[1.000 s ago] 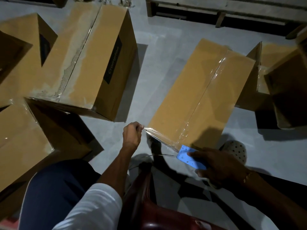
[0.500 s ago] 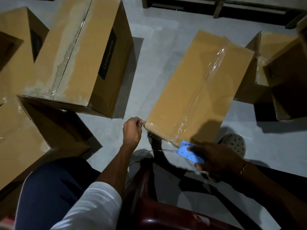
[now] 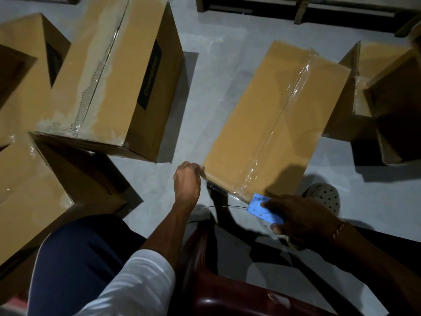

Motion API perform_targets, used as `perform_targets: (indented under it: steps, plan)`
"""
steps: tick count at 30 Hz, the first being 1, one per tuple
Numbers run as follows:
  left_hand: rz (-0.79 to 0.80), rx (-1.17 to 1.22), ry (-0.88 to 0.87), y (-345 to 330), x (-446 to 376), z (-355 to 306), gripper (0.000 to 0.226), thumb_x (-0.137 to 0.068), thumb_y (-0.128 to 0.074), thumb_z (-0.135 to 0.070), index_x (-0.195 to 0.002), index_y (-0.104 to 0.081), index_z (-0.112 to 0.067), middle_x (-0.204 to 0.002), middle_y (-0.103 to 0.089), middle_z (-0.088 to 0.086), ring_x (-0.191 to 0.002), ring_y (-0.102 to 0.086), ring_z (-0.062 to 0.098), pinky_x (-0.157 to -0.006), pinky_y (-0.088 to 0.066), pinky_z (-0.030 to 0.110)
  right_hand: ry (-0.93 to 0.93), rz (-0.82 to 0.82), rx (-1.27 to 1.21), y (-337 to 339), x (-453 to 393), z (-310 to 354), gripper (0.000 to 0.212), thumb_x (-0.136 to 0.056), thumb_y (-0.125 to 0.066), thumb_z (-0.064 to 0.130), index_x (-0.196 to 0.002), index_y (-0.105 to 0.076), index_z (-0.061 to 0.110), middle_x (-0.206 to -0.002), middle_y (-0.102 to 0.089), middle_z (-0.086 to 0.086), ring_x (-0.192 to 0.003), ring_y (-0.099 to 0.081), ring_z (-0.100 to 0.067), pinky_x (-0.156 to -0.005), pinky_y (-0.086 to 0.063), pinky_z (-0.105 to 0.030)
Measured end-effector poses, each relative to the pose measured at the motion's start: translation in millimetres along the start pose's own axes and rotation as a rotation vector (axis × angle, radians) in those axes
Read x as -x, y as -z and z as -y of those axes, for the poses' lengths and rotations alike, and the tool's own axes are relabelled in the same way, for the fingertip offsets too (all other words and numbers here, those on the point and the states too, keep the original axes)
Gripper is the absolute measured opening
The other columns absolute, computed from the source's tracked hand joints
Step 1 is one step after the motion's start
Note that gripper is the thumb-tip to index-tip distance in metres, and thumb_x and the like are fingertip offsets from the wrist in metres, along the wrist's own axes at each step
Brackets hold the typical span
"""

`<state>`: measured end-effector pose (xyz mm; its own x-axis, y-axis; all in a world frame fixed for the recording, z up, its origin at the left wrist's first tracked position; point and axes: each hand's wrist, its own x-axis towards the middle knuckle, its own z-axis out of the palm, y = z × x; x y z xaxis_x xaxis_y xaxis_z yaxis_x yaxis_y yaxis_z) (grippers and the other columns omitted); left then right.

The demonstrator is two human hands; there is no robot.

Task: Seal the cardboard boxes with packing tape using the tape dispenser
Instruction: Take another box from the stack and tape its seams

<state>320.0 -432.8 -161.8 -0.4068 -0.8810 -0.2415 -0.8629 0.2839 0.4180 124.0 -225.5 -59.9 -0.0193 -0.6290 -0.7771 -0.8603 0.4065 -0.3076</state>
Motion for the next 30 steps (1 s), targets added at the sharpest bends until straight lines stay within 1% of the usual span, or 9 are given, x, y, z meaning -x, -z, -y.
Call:
perform_targets:
  steps: [7,10,13,17,21,23,25,27,30]
  plan:
    - [-0.005,-0.068,0.036,-4.8,1.5,-1.5,0.02,-0.1,-0.059,-0.015,-0.108,-0.076,-0.009,-0.099,-0.07,0.011,-0.084,-0.065,0.023,-0.07,-0.043,0.024,0.002,0.02,0.018,-0.4,-3.9,-2.2,0.126,-0.039,-0.01,0.101,-0.148,-0.035,0.044,-0.156,-0.035,0.012,-0.132,-0.047,-0.016,-0.097,-0.041,-0.031]
    - [0.0,-0.054,0.053,-6.1,-0.6,0.2,0.023,-0.102,-0.055,-0.019,-0.111,-0.074,-0.008,-0.101,-0.069,0.013,-0.087,-0.066,0.027,-0.074,-0.048,0.03,0.008,-0.006,0.0,-0.6,-2.7,-0.6,0.097,-0.061,-0.031,0.084,-0.148,-0.037,0.041,-0.155,-0.037,0.008,-0.133,-0.046,-0.019,-0.099,-0.042,-0.033]
    - [0.065,-0.053,0.094,-9.0,-3.6,5.0,0.036,-0.106,-0.043,-0.034,-0.116,-0.07,-0.011,-0.104,-0.066,0.017,-0.089,-0.064,0.033,-0.079,-0.051,0.039,0.005,-0.008,-0.018,-0.9,-2.6,-0.7,0.093,-0.064,-0.036,0.079,-0.147,-0.04,0.039,-0.152,-0.041,0.006,-0.132,-0.047,-0.02,-0.1,-0.043,-0.036]
    - [0.163,-0.06,0.259,-8.6,-2.4,12.4,0.049,-0.107,-0.031,-0.044,-0.144,-0.049,-0.017,-0.131,-0.054,0.023,-0.118,-0.054,0.038,-0.096,-0.045,0.046,-0.006,-0.01,-0.004,-4.2,-6.7,-1.7,0.074,-0.08,-0.056,0.067,-0.147,-0.04,0.039,-0.15,-0.043,0.005,-0.131,-0.048,-0.022,-0.101,-0.044,-0.039]
    - [-0.06,-0.185,-0.022,-3.4,7.1,-9.6,0.043,-0.105,-0.038,-0.036,-0.136,-0.048,-0.008,-0.13,-0.05,0.019,-0.116,-0.048,0.034,-0.095,-0.047,0.044,-0.015,-0.014,0.006,-7.3,-12.0,-4.3,0.067,-0.086,-0.061,0.058,-0.147,-0.04,0.039,-0.148,-0.045,0.004,-0.131,-0.047,-0.021,-0.102,-0.042,-0.038]
    - [0.029,-0.204,-0.176,-12.8,16.8,-31.6,0.057,-0.103,-0.036,-0.044,-0.142,-0.039,-0.003,-0.139,-0.046,0.02,-0.127,-0.042,0.033,-0.106,-0.041,0.043,-0.014,-0.01,0.005,-8.1,-13.9,-5.0,0.068,-0.086,-0.061,0.06,-0.146,-0.04,0.039,-0.145,-0.047,0.003,-0.129,-0.048,-0.022,-0.1,-0.043,-0.038]
    - [0.161,-0.254,-0.199,-31.2,31.2,-46.5,0.078,-0.102,-0.031,-0.054,-0.153,-0.019,0.004,-0.158,-0.021,0.028,-0.147,-0.02,0.038,-0.121,-0.023,0.044,-0.028,-0.02,-0.001,-10.4,-15.3,-5.7,0.067,-0.084,-0.062,0.059,-0.145,-0.041,0.041,-0.142,-0.048,0.002,-0.128,-0.048,-0.022,-0.1,-0.043,-0.037]
    - [0.196,-0.236,-0.155,-41.8,39.4,-49.7,0.09,-0.099,-0.032,-0.06,-0.156,-0.007,0.005,-0.163,0.0,0.029,-0.153,-0.002,0.04,-0.124,-0.013,0.047,-0.05,-0.036,-0.009,-13.5,-16.6,-4.9,0.067,-0.082,-0.064,0.058,-0.143,-0.042,0.042,-0.14,-0.05,0.002,-0.127,-0.049,-0.022,-0.101,-0.043,-0.036]
    - [0.178,-0.263,-0.167,-48.7,40.9,-40.2,0.097,-0.097,-0.032,-0.067,-0.157,-0.002,0.003,-0.164,0.006,0.026,-0.153,0.003,0.039,-0.124,-0.013,0.048,-0.06,-0.06,-0.059,-15.7,-18.3,-3.3,0.067,-0.078,-0.067,0.056,-0.14,-0.045,0.042,-0.137,-0.052,0.001,-0.124,-0.052,-0.023,-0.099,-0.042,-0.034]
